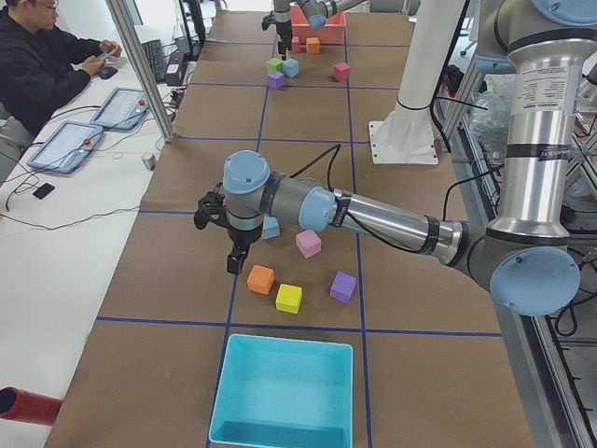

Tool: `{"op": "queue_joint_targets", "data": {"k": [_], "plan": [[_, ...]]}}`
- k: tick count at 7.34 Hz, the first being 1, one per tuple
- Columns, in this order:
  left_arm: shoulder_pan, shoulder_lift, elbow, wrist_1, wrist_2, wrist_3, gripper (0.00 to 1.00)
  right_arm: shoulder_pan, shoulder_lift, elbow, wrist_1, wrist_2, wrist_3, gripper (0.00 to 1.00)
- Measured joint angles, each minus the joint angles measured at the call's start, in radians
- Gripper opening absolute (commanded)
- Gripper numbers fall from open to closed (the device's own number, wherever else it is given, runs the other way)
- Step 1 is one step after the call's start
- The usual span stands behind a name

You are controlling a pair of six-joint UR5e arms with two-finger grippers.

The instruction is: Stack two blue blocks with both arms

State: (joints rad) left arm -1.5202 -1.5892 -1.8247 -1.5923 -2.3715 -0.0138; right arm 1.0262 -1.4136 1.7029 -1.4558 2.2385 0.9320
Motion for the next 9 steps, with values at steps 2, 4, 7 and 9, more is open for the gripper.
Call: {"op": "queue_joint_targets", "data": {"k": [2,4,7,9], "plan": [[0.000,0.000,0.002,0.000,0.000,0.000,1.00,-0.001,-0.008,-0.004,0.000,-0.009,0.018,1.00],[0.000,0.000,0.002,0.000,0.000,0.000,1.00,-0.003,-0.017,-0.013,0.000,-0.025,0.026,1.00],[0.000,0.000,0.002,0.000,0.000,0.000,1.00,-0.023,-0.007,-0.054,0.058,-0.029,0.065,1.00],[0.000,0.001,0.004,0.000,0.001,0.000,1.00,-0.042,-0.007,-0.081,0.137,-0.029,0.122,1.00]]}}
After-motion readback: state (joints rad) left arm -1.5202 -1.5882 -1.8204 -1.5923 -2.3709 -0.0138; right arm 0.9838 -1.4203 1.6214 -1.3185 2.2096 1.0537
